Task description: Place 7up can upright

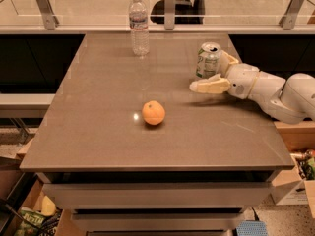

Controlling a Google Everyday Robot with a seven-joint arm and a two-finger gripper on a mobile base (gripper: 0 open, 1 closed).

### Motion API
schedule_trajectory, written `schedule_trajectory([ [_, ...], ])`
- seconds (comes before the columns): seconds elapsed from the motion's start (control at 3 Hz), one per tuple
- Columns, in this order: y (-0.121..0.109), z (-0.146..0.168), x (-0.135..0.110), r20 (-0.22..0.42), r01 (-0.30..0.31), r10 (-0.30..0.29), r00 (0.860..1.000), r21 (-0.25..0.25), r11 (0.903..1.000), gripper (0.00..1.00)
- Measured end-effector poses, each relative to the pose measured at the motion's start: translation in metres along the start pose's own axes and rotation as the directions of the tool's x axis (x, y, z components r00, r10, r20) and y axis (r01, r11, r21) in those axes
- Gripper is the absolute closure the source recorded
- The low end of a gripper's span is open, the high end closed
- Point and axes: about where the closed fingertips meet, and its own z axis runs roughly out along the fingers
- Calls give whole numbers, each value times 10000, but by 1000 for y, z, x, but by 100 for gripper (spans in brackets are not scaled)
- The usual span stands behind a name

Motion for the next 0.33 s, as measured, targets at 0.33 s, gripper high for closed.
schedule_trajectory([
  [0.33,0,0,0,0,0,0,10000,-2,10000,0],
])
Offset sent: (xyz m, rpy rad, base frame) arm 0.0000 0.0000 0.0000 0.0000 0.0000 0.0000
